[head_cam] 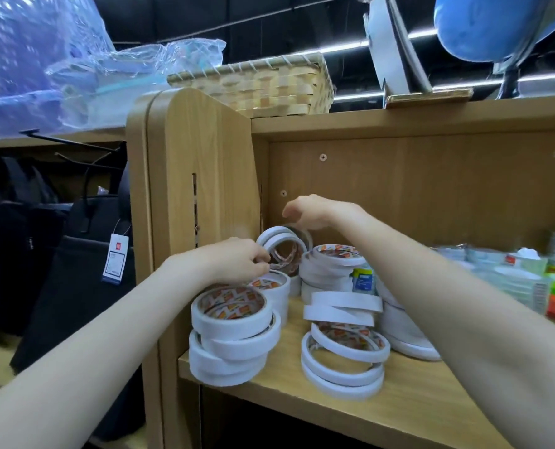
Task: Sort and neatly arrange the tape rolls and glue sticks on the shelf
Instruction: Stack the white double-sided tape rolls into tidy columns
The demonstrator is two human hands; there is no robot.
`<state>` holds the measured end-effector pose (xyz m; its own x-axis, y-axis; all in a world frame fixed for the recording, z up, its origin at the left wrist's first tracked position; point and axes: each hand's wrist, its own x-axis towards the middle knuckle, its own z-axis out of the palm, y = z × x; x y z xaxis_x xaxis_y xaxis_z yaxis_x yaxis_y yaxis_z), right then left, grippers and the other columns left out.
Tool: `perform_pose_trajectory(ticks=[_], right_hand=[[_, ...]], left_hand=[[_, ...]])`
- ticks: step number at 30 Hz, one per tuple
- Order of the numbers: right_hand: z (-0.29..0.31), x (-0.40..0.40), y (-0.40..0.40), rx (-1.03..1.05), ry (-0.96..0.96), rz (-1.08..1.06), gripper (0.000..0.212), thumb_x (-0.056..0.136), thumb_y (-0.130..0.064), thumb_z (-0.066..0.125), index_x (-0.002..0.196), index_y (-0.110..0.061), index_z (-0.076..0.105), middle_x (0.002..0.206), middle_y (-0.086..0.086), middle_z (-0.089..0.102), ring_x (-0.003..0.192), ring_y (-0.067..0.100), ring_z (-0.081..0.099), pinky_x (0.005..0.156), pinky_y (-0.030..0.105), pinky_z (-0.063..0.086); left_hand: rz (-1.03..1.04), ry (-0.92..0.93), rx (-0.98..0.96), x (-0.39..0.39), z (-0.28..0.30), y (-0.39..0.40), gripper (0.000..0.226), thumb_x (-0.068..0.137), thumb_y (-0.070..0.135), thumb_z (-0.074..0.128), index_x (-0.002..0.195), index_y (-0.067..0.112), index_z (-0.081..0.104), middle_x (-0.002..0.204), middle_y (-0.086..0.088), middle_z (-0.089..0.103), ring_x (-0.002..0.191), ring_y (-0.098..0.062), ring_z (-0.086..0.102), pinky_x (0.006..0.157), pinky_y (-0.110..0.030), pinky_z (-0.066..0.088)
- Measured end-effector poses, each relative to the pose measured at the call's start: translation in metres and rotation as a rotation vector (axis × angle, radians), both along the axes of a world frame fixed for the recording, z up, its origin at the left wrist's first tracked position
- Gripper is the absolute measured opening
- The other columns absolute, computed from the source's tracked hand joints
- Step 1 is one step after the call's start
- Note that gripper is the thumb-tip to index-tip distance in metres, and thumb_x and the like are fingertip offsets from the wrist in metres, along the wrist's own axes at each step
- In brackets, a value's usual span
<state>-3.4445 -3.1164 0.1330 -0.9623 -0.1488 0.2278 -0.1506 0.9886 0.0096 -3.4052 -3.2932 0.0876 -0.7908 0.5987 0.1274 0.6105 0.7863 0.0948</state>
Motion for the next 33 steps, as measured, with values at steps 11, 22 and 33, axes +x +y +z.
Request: perform_pose_trajectory(ticks=[11,22,33], right_hand=[[-0.021,-0.027,0.013,-0.243,0.014,-0.104,0.066,0.080,-0.015,0.070,0.134,-0.004,0.034,0.135,0.015,0.044,0.120,0.029,0.047,0.094,0.035,0.045],[-0.008,-0.022,0.016,-0.405,-0.227,-0.099,0.040,0.081,-0.001,0.058,0.121,0.001,0.056,0.123,0.021,0.057,0.112,0.030,0.056,0.095,0.042,0.050],[0.000,-0.017,0.019,-0.542,-0.046,-0.081,0.028,0.087,-0.009,0.060,0.115,-0.007,0.061,0.096,0.008,0.055,0.085,0.019,0.050,0.058,0.022,0.042]], left_hand=[[0.147,0.097,0.038,-0.069,0.001,0.043,0.048,0.091,0.027,0.055,0.129,0.005,0.036,0.123,-0.016,0.053,0.106,-0.030,0.054,0.081,-0.035,0.046],[0.034,0.099,0.058,-0.083,0.009,0.045,0.039,0.082,0.023,0.069,0.111,0.015,0.046,0.112,-0.005,0.056,0.098,-0.022,0.053,0.082,-0.032,0.045],[-0.069,0.085,0.070,-0.082,0.008,0.046,0.051,0.081,0.017,0.069,0.124,0.020,0.041,0.120,-0.003,0.053,0.102,-0.020,0.052,0.087,-0.034,0.047]])
